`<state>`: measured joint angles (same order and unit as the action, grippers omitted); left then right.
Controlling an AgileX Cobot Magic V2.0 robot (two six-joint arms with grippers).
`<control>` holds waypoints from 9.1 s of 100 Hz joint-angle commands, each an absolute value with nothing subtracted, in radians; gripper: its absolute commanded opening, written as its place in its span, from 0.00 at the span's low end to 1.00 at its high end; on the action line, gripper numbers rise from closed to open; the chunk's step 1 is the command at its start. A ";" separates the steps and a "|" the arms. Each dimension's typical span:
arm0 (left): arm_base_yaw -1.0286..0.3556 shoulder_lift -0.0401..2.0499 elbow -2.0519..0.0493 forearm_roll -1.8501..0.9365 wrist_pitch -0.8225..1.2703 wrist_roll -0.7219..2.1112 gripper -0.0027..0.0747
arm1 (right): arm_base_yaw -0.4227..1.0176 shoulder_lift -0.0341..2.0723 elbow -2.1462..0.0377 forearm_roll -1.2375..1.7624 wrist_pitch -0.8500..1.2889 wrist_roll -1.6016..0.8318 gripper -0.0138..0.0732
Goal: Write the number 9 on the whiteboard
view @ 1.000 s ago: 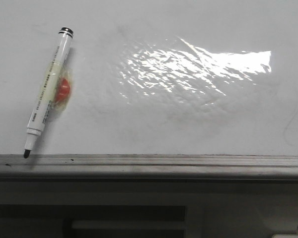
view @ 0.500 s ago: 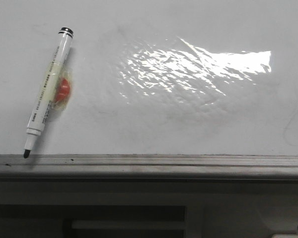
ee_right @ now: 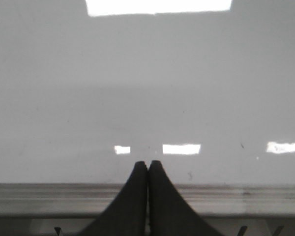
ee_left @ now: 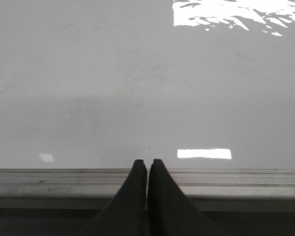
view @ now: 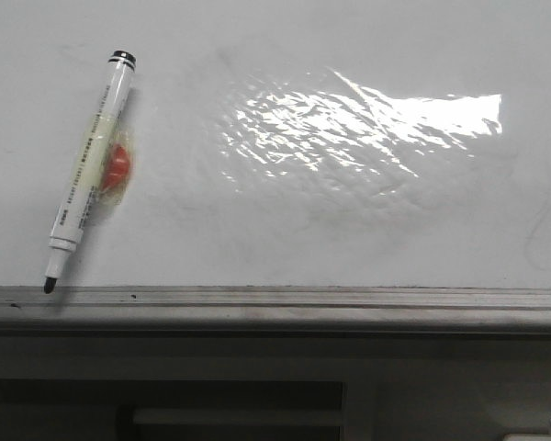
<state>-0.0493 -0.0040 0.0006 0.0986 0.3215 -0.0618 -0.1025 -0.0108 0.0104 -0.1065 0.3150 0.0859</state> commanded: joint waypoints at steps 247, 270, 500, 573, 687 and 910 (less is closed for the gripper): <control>-0.090 0.303 -0.299 0.126 -0.075 -0.066 0.35 | -0.079 0.325 -0.225 -0.081 0.195 0.061 0.09; -0.090 0.303 -0.297 0.108 -0.101 -0.071 0.53 | -0.079 0.333 -0.222 -0.081 0.183 0.061 0.09; -0.811 1.117 -0.301 0.410 -0.502 -0.063 0.01 | 0.791 0.717 -0.596 -0.079 0.335 0.055 0.26; -0.811 1.117 -0.301 0.666 -0.648 -0.063 0.01 | 0.978 1.041 -0.787 -0.079 0.299 0.055 0.56; -0.731 0.728 -0.301 0.351 -0.646 -0.063 0.47 | 0.752 0.939 -0.927 -0.081 0.405 0.108 0.08; -0.749 0.889 -0.302 0.747 -0.566 -0.201 0.47 | 0.908 1.156 -1.080 0.057 0.609 0.155 0.08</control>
